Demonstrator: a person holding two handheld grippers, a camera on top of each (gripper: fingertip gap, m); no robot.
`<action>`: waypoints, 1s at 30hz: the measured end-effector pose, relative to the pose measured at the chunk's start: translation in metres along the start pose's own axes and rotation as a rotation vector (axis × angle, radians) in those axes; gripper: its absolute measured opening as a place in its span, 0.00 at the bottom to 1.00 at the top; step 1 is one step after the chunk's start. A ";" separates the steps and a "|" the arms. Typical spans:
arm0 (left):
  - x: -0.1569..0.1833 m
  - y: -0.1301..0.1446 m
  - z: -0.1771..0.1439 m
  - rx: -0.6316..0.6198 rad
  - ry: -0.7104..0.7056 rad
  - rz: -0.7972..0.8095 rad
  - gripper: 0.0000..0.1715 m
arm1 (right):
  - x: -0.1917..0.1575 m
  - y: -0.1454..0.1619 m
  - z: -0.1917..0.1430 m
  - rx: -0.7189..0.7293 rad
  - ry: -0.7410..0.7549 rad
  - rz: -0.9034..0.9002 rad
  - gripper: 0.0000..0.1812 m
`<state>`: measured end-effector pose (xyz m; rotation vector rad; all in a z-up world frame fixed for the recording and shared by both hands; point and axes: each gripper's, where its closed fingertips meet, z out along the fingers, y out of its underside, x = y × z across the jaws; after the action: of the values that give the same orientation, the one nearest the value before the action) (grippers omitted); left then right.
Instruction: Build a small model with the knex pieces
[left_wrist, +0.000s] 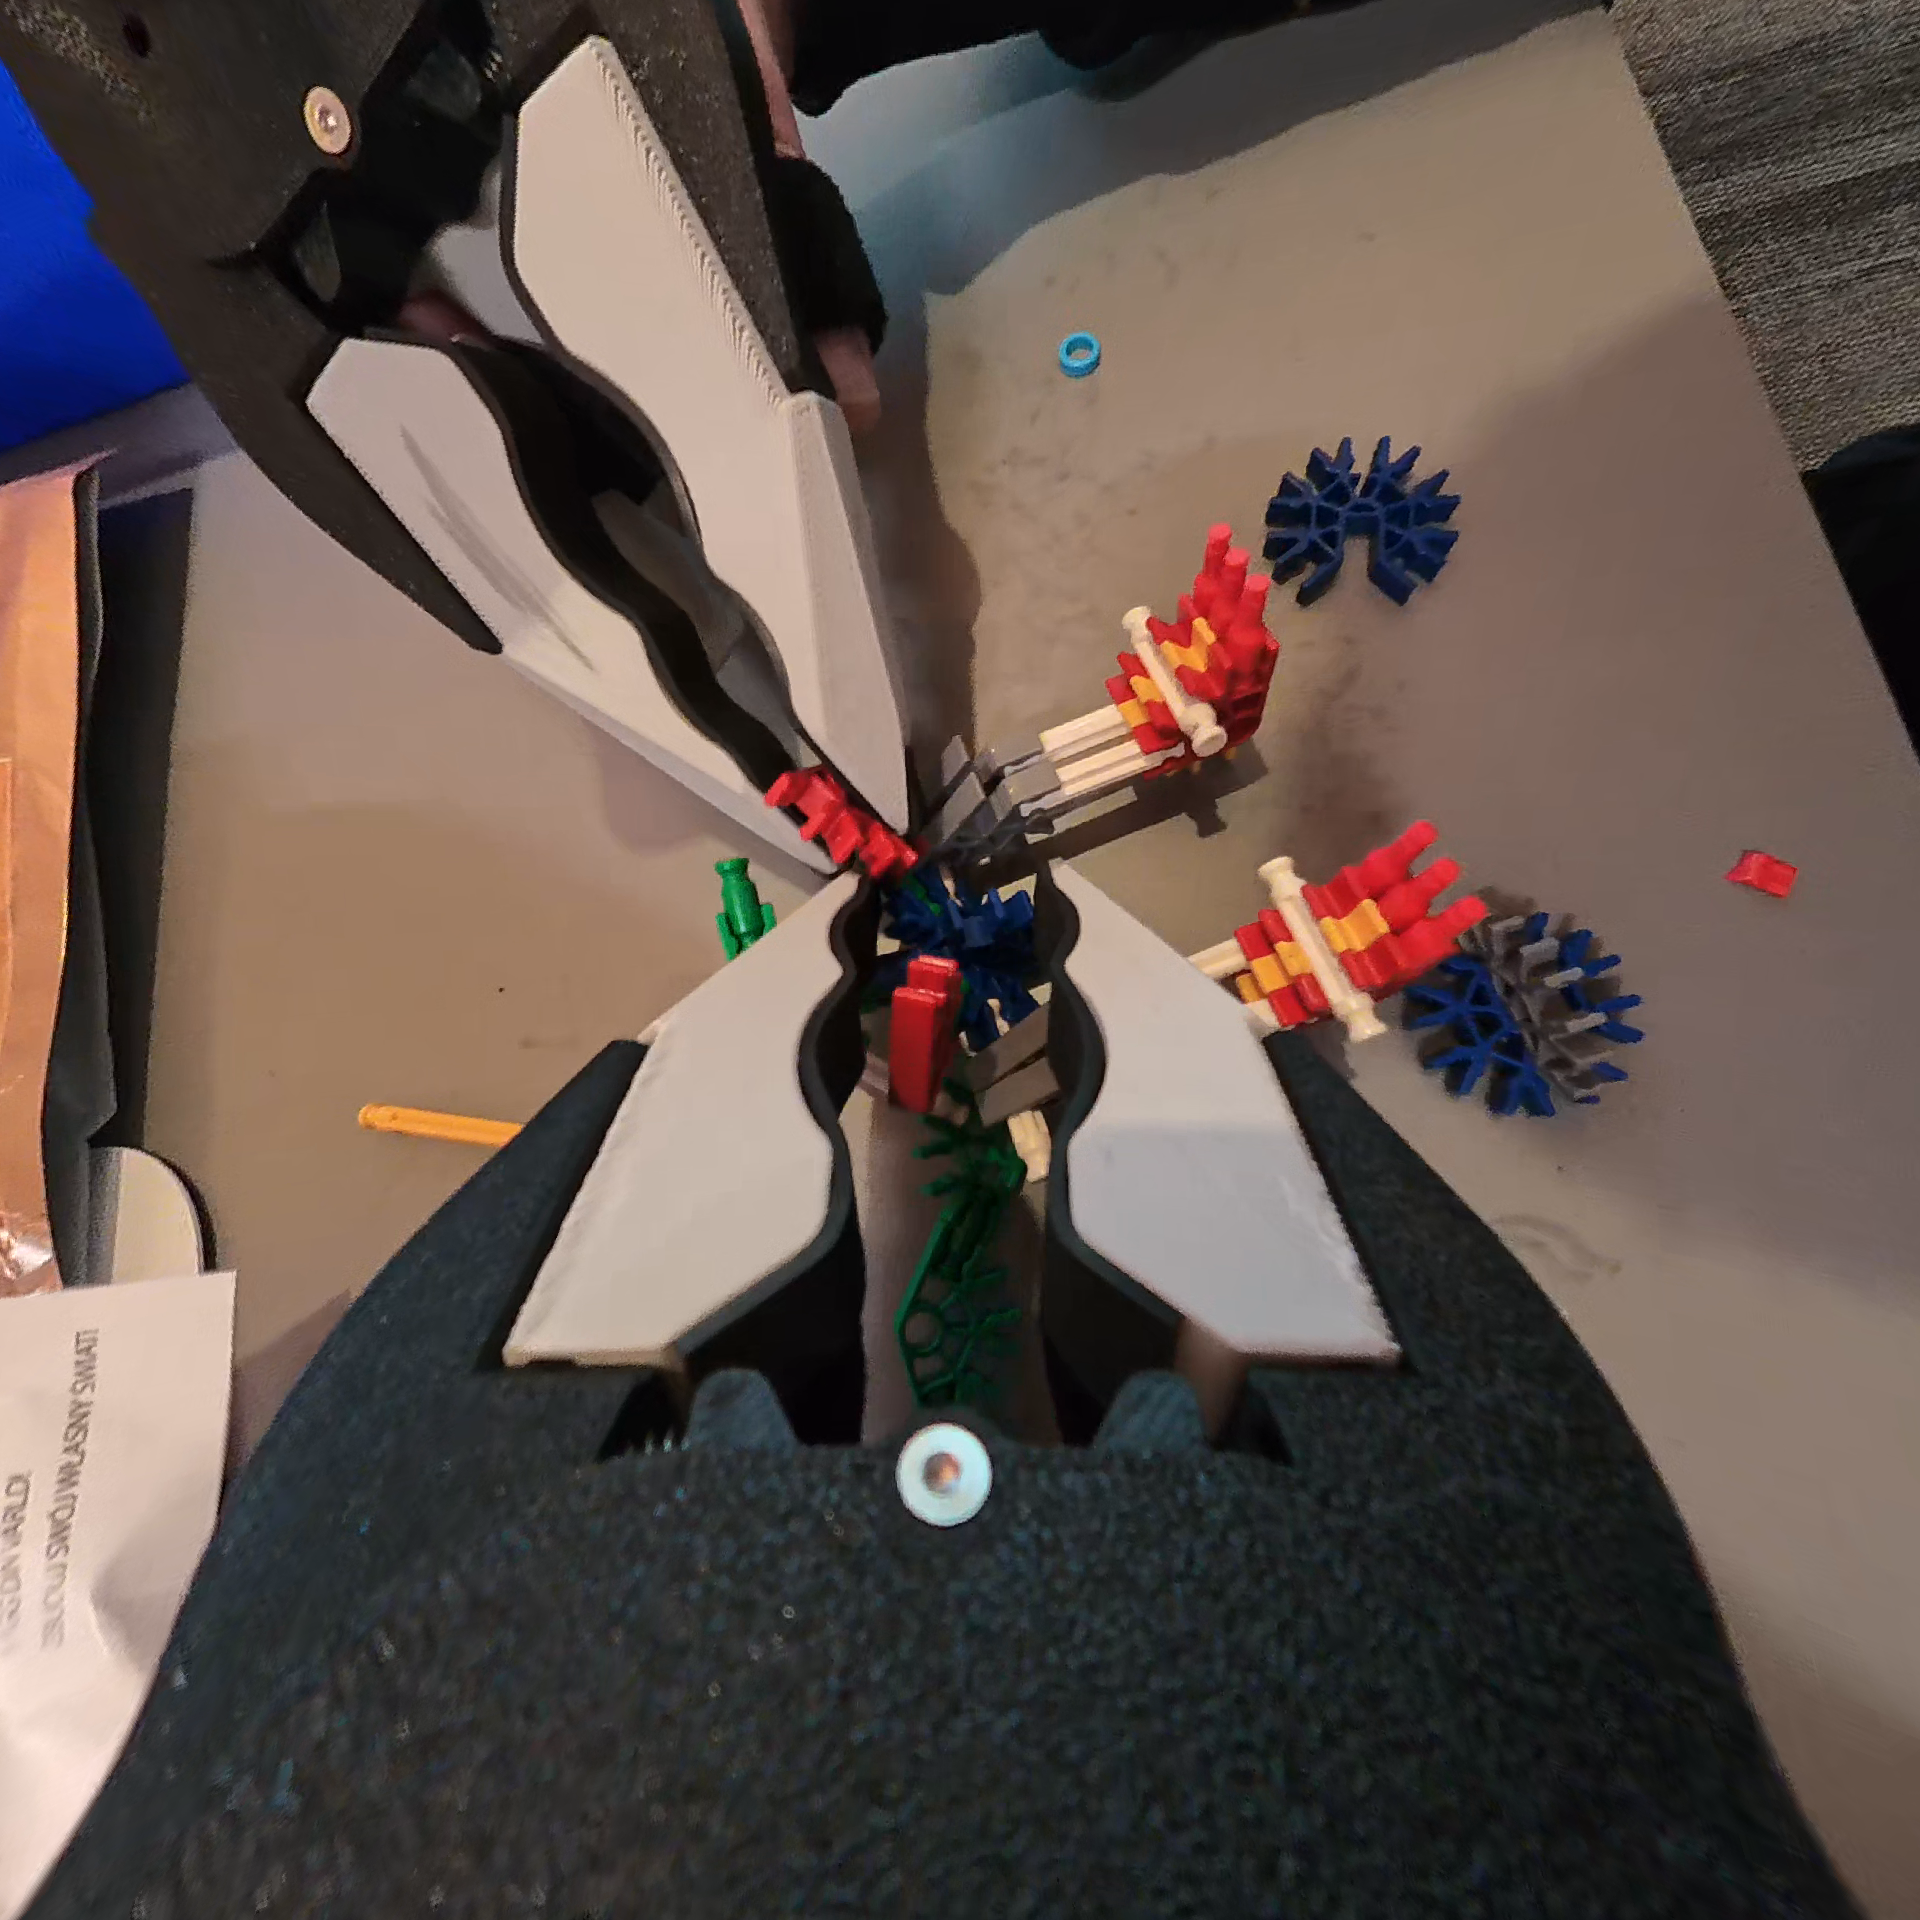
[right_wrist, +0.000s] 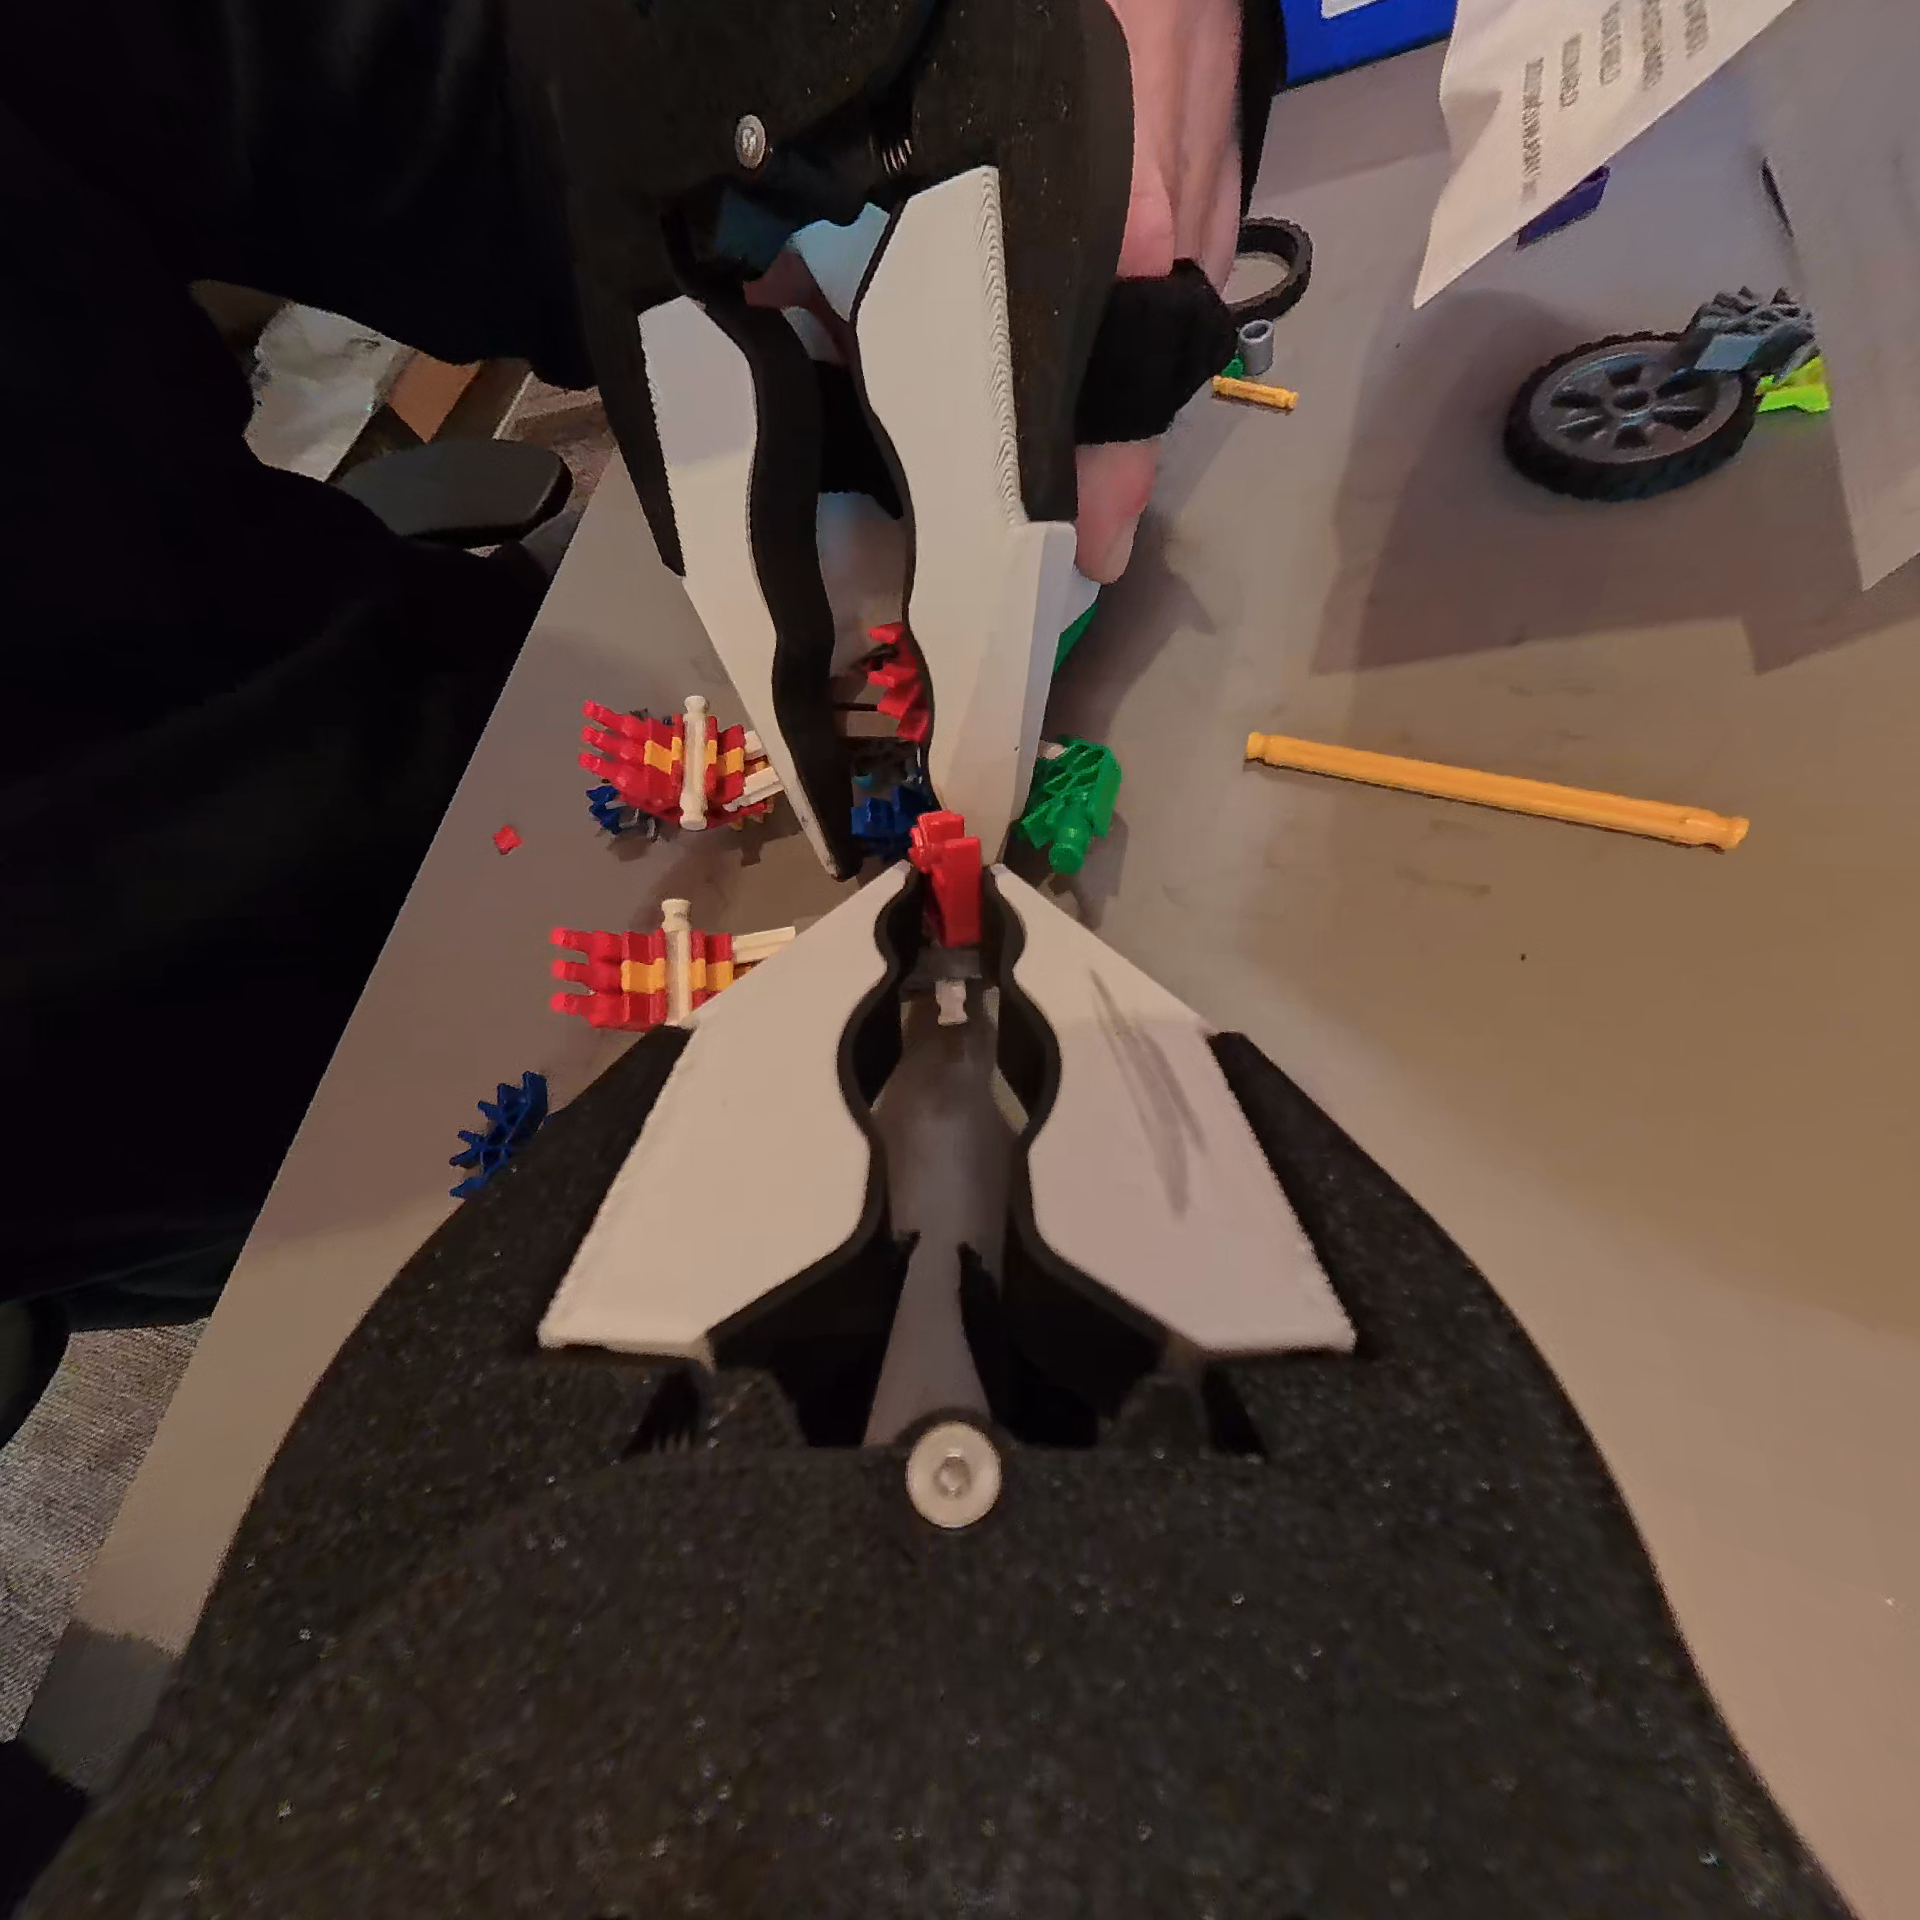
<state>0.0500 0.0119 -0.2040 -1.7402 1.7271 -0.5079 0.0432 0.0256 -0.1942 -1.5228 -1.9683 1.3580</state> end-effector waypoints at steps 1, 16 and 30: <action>-0.002 0.001 -0.001 -0.004 -0.012 0.001 0.18 | 0.000 0.000 0.000 0.002 -0.002 -0.002 0.04; -0.009 0.012 -0.015 -0.089 -0.053 -0.037 0.17 | -0.001 0.002 0.007 -0.036 0.025 -0.039 0.03; -0.003 0.012 -0.016 -0.071 -0.007 -0.011 0.15 | 0.014 -0.001 0.004 -0.018 0.089 0.017 0.03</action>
<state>0.0301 0.0127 -0.2004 -1.7990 1.7510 -0.4494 0.0343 0.0352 -0.1997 -1.5838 -1.9230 1.2590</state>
